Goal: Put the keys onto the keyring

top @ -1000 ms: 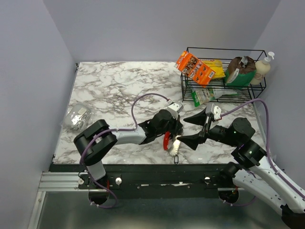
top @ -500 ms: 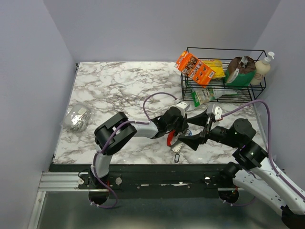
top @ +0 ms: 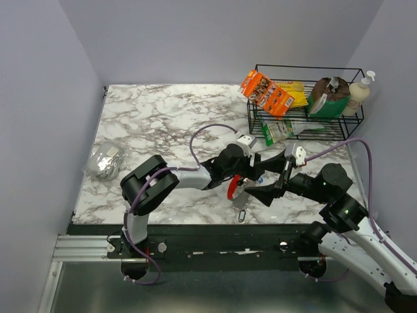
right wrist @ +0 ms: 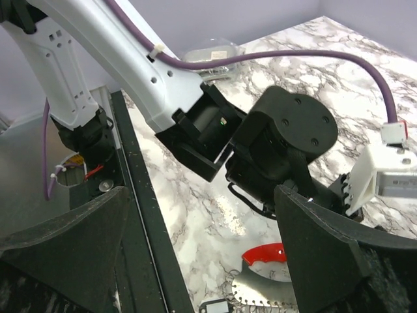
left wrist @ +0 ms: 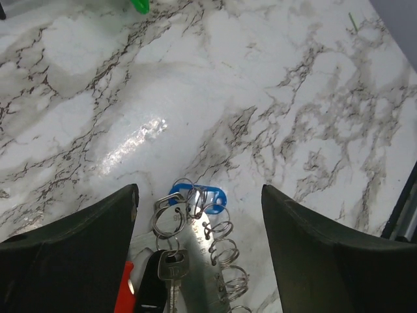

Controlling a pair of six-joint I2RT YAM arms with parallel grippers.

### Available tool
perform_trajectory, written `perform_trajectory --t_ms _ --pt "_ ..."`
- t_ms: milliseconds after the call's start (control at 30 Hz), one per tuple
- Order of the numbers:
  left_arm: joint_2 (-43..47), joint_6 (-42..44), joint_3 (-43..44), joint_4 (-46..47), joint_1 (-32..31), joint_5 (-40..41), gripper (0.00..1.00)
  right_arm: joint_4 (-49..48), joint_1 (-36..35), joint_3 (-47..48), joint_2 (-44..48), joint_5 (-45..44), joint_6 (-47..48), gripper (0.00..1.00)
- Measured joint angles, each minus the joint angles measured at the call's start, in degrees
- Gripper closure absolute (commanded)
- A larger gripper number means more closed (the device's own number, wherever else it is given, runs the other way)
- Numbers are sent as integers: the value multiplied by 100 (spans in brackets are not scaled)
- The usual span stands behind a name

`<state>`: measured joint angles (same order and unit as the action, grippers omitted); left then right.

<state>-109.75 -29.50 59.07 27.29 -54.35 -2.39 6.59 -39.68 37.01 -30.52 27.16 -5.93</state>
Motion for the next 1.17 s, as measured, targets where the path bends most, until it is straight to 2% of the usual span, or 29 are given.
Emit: perform_trajectory --t_ms 267,400,533,833,1000,1167 --pt "772 -358 -199 -48 219 -4 13 2 0 0 -4 -225 -48 0" --pt "1405 -415 -658 -437 367 446 12 17 0 0 -9 -616 -164 0" --pt "2162 -278 -953 -1178 398 1178 11 87 0 0 -22 -1217 -308 0" --pt "3991 179 -981 -3215 398 2955 11 396 0 4 -214 -3014 -820 0" --pt "5222 181 -1462 -3779 398 3469 11 719 0 9 -232 -4166 -1220 0" --pt "6345 -11 -2059 -4041 398 3797 6 909 2 9 -188 -4795 -1541 0"
